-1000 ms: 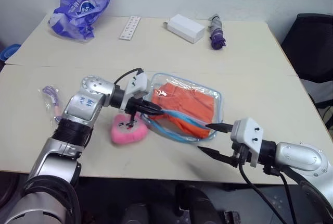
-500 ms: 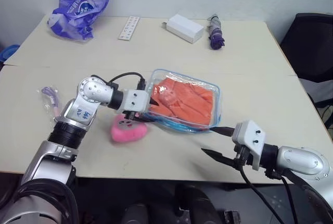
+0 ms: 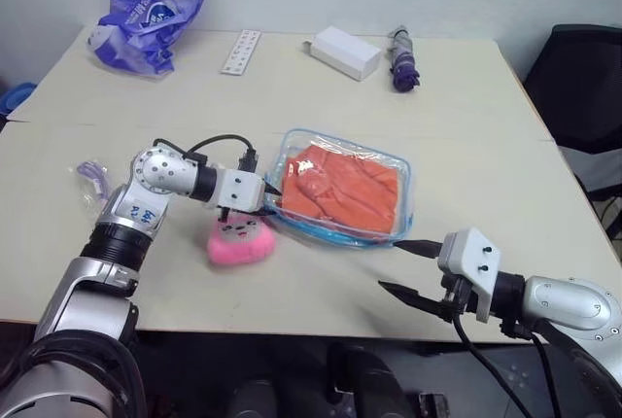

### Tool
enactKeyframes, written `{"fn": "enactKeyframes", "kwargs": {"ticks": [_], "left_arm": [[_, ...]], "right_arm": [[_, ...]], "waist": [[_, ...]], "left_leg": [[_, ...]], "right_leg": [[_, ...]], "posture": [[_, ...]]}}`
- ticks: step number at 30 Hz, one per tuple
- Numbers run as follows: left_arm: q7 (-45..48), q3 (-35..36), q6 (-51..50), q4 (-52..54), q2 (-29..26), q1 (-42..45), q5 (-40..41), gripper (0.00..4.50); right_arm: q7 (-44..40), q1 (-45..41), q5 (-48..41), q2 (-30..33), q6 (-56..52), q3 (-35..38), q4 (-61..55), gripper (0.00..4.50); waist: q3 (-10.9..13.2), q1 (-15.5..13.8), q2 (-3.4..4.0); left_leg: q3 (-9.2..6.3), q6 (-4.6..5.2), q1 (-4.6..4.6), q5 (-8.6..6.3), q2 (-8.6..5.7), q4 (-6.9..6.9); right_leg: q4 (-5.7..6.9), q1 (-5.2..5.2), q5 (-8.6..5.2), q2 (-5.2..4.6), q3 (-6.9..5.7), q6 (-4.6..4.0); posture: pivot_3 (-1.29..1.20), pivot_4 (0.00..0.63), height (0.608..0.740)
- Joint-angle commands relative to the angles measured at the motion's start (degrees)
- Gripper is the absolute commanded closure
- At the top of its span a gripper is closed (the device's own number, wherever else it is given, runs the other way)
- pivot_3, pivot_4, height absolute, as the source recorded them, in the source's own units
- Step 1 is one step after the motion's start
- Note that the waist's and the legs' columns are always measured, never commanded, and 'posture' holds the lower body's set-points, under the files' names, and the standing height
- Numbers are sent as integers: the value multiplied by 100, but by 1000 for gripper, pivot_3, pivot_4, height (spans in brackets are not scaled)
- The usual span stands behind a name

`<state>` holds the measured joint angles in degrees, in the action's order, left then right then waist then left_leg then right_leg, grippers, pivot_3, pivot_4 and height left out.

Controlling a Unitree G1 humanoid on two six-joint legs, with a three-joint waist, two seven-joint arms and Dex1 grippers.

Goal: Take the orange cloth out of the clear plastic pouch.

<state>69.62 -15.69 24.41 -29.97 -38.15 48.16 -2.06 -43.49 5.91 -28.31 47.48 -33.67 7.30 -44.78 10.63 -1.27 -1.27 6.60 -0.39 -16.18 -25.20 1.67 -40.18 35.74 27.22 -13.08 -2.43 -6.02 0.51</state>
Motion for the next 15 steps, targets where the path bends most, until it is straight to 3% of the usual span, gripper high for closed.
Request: {"fn": "enactKeyframes", "kwargs": {"ticks": [1, 3, 8, 12, 15], "left_arm": [[154, 198, -149, 29, 19, 119, 270, 4132], [366, 235, -616, 48, 35, 123, 466, 4465], [961, 470, -3395, 703, 126, 244, 1507, 4465], [748, 587, -4334, 1048, 409, 368, 1758, 4465], [549, 608, -4565, 1162, 608, 414, 1762, 4500]], "right_arm": [[-57, -41, -21, 58, 143, 141, -156, 1075], [-84, -51, 9, 70, 166, 140, -136, 1075], [-216, -148, 116, 142, 260, 19, -69, 1075], [-155, -599, 332, 45, 265, -430, 141, 1075], [119, -1108, 582, -254, 256, -824, 484, 1720]], "waist": [[0, -3, 0], [0, -4, 0], [0, 2, 0], [0, -3, 0], [0, 5, 0]], "left_leg": [[0, 0, 0, 0, 0, 0], [0, 0, 0, 0, -1, 0], [0, 0, 0, 0, -3, 0], [-3, 0, -1, 0, -4, -1], [-5, 0, 1, 0, -3, -1]], "right_leg": [[0, 0, 0, 1, 0, 0], [0, 0, 0, 3, -1, 0], [1, 0, 0, 16, -1, 0], [1, -1, 0, 16, 1, 0], [1, -4, 0, 10, 2, 0]], "posture": [[0, 150, 740], [0, 150, 740], [0, 150, 740], [0, 150, 740], [0, 150, 740]]}}
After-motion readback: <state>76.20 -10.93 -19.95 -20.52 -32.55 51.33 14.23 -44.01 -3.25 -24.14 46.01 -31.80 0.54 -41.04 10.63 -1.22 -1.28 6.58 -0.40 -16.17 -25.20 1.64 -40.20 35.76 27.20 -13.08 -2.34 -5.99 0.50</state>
